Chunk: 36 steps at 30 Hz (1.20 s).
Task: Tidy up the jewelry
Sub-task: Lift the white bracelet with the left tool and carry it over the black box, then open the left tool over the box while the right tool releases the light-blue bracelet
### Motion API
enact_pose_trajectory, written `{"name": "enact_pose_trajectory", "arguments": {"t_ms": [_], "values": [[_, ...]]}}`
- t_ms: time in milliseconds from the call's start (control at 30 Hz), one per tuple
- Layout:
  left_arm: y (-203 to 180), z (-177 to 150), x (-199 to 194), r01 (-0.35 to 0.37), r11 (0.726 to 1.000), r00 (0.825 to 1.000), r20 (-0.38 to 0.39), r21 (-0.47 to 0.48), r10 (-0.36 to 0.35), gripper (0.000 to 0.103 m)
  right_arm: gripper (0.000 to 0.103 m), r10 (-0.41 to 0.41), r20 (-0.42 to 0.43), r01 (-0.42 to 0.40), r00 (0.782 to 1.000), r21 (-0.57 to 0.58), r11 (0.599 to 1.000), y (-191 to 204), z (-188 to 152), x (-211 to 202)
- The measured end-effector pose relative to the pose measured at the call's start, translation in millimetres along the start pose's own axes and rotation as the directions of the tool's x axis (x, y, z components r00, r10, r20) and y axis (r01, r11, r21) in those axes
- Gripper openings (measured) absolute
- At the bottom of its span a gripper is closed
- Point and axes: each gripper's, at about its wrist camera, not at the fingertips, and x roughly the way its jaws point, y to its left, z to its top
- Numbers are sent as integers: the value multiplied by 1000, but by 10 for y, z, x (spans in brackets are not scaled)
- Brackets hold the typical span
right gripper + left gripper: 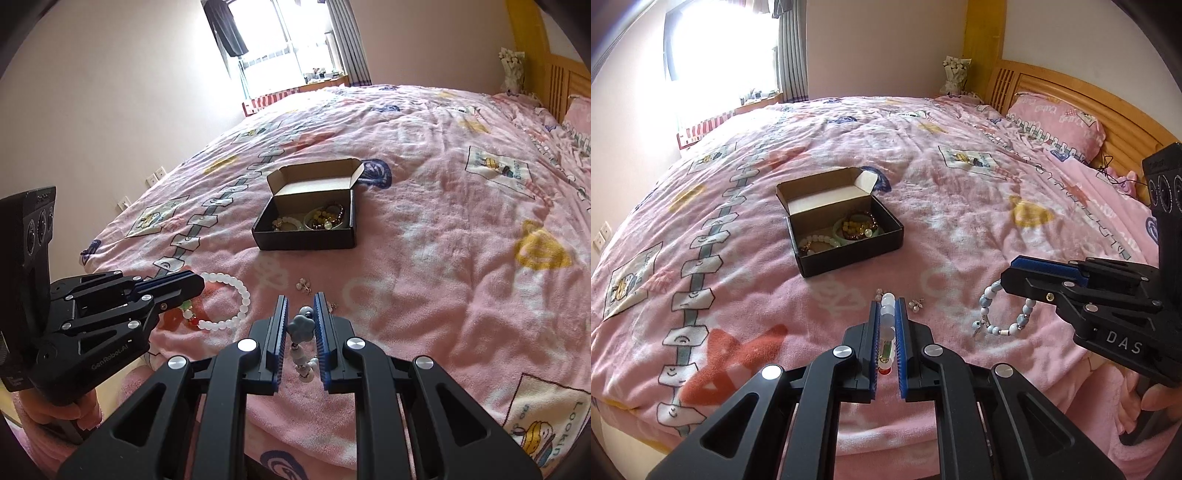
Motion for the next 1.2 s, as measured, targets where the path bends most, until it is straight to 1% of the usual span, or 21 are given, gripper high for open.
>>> {"name": "enact_pose_trajectory", "arguments": {"t_ms": [367,667,933,1200], "values": [[58,291,-109,-21,1000,998,56,15,20,9,15,4,61,-1,998,-56,998,146,399,-83],[188,548,-104,-23,1000,996,89,5,23,9,15,-2,94,11,996,-90,996,214,772,-23],[324,777,-17,-43,999,993,106,11,42,9,15,-28,98,42,995,-146,988,259,1126,152],[515,990,242,-49,999,994,99,-9,50,9,15,-24,98,39,995,-154,987,196,1454,442]]}}
